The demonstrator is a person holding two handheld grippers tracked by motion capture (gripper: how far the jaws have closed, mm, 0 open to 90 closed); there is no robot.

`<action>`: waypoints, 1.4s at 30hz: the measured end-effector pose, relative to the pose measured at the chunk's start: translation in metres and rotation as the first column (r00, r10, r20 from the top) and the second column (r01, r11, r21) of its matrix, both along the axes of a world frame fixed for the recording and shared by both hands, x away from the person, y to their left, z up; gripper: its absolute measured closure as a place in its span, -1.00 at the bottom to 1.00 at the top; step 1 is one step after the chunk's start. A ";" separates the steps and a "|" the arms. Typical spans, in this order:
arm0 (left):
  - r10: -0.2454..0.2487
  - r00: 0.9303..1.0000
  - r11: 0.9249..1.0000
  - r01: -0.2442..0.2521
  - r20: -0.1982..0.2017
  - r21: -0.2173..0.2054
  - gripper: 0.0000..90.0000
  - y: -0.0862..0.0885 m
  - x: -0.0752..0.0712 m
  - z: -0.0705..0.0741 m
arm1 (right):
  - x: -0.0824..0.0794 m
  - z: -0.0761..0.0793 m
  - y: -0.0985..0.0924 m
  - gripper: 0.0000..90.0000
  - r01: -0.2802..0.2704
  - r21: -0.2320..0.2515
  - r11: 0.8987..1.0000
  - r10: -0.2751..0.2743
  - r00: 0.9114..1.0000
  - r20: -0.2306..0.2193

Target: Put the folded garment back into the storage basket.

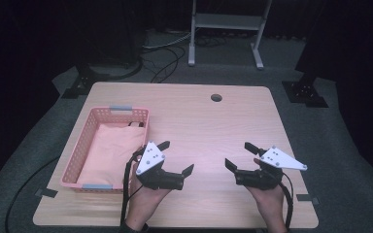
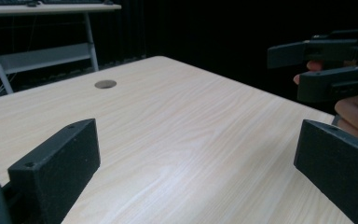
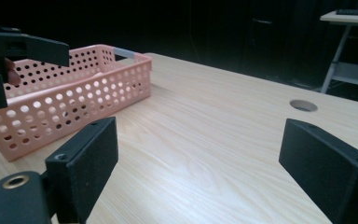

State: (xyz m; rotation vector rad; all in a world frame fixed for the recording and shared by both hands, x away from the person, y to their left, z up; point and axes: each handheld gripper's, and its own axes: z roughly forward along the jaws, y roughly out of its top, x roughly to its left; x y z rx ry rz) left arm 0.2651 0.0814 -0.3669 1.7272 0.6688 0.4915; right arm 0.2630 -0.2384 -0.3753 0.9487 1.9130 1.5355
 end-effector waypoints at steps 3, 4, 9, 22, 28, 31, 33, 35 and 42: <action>-0.020 1.000 1.000 0.020 -0.019 0.019 -1.00 -0.002 0.002 -0.003 | -0.002 -0.006 -0.005 -0.74 0.011 -0.007 1.000 -0.011 1.000 -0.013; -0.027 0.999 0.999 0.027 -0.028 0.028 -1.00 -0.003 0.002 -0.005 | -0.003 -0.008 -0.007 -0.74 0.016 -0.012 1.000 -0.016 1.000 -0.017; -0.059 0.996 0.996 0.062 -0.063 0.059 -1.00 -0.009 0.005 -0.013 | -0.005 -0.020 -0.015 -0.74 0.033 -0.028 0.999 -0.034 0.998 -0.051; -0.124 0.975 0.978 0.152 -0.183 0.144 -1.00 -0.026 0.009 -0.038 | -0.007 -0.044 -0.026 -0.74 0.022 -0.101 0.995 -0.035 0.990 -0.135; -0.134 0.964 0.964 0.181 -0.230 0.196 -1.00 -0.031 0.012 -0.047 | -0.005 -0.054 -0.030 -0.74 0.002 -0.131 0.991 -0.027 0.982 -0.188; -0.141 0.956 0.953 0.201 -0.257 0.225 -1.00 -0.034 0.013 -0.052 | -0.004 -0.058 -0.031 -0.74 -0.011 -0.158 0.987 -0.023 0.978 -0.209; -0.141 0.954 0.951 0.205 -0.266 0.232 -1.00 -0.036 0.014 -0.056 | -0.003 -0.061 -0.030 -0.74 -0.019 -0.180 0.984 -0.022 0.975 -0.222; -0.142 0.949 0.946 0.214 -0.281 0.245 -1.00 -0.037 0.015 -0.059 | -0.002 -0.064 -0.030 -0.74 -0.028 -0.196 0.980 -0.020 0.971 -0.240; -0.130 0.941 0.936 0.221 -0.313 0.275 -1.00 -0.040 0.018 -0.067 | 0.000 -0.067 -0.029 -0.74 -0.048 -0.242 0.969 -0.022 0.961 -0.277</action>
